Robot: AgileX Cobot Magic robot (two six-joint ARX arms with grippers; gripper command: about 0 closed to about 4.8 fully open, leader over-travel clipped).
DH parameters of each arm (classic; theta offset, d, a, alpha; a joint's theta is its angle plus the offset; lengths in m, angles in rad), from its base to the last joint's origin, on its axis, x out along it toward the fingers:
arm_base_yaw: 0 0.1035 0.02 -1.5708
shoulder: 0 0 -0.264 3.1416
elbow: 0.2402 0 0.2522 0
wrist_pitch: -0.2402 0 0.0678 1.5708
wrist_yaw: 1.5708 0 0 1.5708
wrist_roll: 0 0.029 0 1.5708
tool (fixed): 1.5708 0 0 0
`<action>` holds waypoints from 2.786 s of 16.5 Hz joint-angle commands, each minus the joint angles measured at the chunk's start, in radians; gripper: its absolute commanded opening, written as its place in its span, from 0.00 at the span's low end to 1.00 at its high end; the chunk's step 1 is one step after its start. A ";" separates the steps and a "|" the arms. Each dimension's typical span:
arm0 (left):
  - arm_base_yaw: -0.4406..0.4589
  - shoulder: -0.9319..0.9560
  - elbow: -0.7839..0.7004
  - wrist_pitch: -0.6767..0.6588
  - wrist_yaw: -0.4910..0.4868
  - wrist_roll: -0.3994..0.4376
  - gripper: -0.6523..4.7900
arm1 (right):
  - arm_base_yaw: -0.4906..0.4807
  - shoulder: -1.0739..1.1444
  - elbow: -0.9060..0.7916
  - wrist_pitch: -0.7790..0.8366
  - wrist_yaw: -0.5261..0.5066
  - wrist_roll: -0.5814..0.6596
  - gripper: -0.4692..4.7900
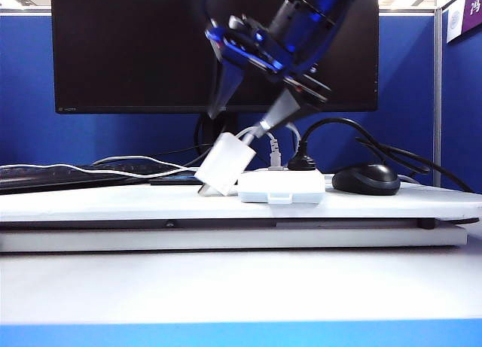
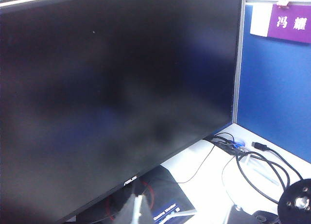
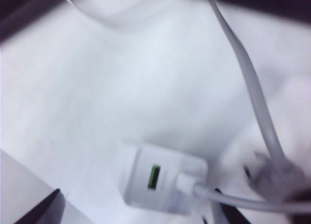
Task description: Unplug the white charger from the socket, then place it next to the socket.
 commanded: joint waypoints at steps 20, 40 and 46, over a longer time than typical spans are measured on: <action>0.000 -0.034 0.003 -0.010 0.001 0.000 0.11 | 0.012 0.080 0.007 0.116 -0.003 -0.006 0.08; 0.000 -0.051 0.003 -0.018 0.004 0.000 0.11 | 0.021 0.085 0.008 0.195 0.018 -0.048 0.08; 0.000 -0.072 0.003 -0.008 0.004 -0.002 0.11 | 0.019 -0.173 0.008 0.219 0.092 -0.119 0.08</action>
